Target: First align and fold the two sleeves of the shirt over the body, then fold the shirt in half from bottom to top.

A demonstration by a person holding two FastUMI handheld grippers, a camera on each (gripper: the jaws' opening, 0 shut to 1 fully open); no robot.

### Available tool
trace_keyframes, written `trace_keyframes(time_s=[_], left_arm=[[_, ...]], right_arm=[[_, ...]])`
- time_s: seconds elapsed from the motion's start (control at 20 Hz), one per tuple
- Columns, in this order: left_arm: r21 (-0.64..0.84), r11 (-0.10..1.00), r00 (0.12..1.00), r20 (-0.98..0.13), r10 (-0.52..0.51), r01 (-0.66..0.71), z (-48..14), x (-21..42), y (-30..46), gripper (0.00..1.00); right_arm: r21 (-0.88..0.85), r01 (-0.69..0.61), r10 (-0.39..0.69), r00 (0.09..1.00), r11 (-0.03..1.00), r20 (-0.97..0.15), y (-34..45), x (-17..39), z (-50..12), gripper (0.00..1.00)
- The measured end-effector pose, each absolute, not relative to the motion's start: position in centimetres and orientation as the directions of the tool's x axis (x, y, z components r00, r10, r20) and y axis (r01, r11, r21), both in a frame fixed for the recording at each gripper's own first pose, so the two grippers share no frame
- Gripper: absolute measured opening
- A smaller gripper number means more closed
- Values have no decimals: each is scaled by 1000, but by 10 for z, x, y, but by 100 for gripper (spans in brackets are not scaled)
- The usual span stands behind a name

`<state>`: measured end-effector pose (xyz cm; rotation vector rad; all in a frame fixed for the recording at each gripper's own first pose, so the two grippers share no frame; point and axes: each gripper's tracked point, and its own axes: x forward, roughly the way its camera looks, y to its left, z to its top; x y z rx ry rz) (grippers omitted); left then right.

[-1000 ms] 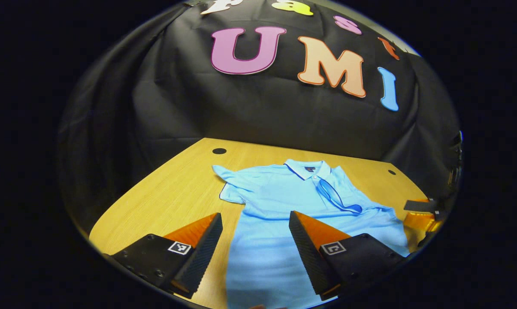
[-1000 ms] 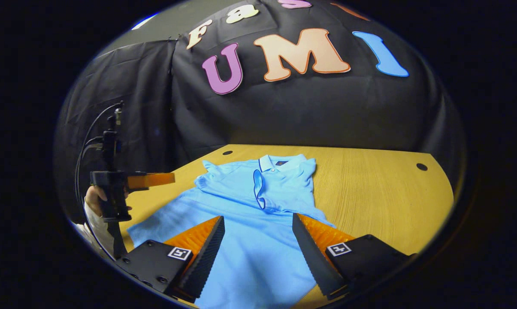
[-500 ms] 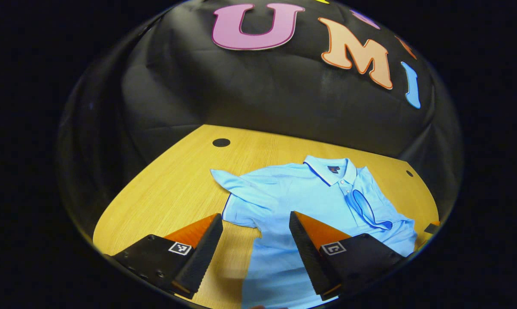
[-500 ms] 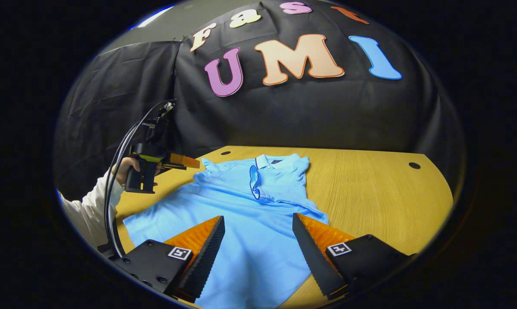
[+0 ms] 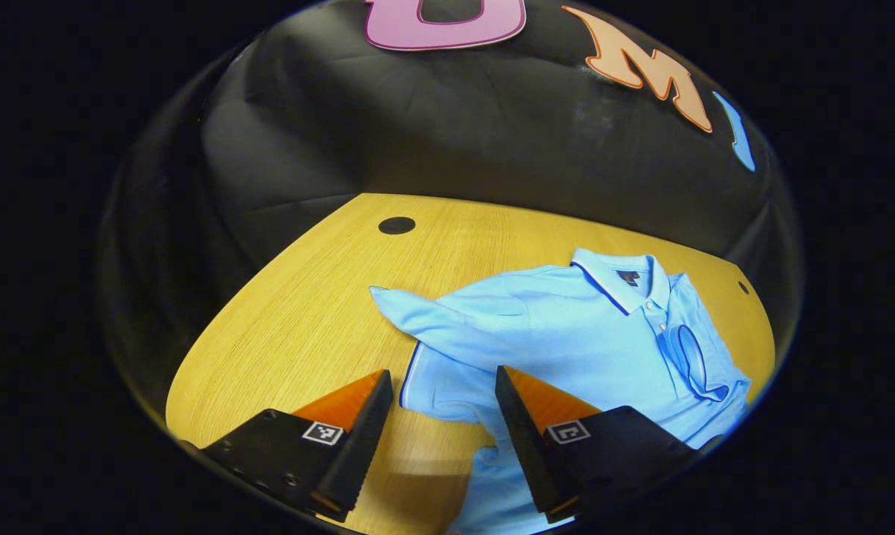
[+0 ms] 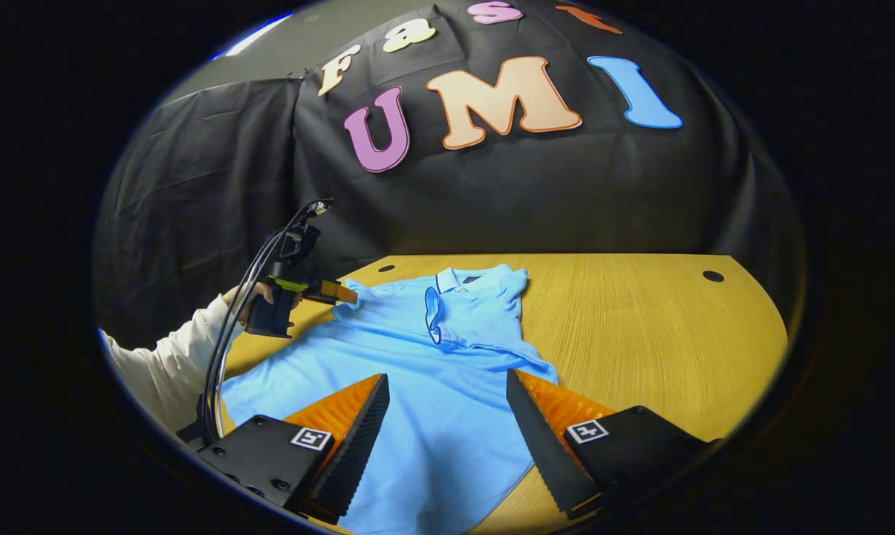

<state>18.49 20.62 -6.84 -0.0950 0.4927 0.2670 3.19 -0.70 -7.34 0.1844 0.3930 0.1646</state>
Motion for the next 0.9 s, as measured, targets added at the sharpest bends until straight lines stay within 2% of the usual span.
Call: trace_keyframes(time_s=[0.45,0.6,0.65,0.7,0.8,0.9], left_arm=[[-12,965,837,-501,222,-263,-79,182,210,80],[-9,971,841,-502,203,-239,-79,180,210,69],[-10,972,842,-502,199,-236,-78,181,210,69],[-11,972,840,-505,197,-234,-79,181,209,61],[-32,980,853,-498,156,-198,-76,184,201,52],[-39,986,863,-489,125,-165,-76,185,198,25]], right_arm=[[248,-134,219,909,959,-355,-3,29,-72,99],[239,-126,209,906,963,-368,-5,29,-78,99],[236,-123,207,904,964,-373,-5,28,-80,99],[235,-121,206,903,964,-378,-5,28,-81,99],[236,-120,205,902,964,-380,-5,28,-83,99],[237,-120,206,902,964,-379,-5,28,-83,99]])
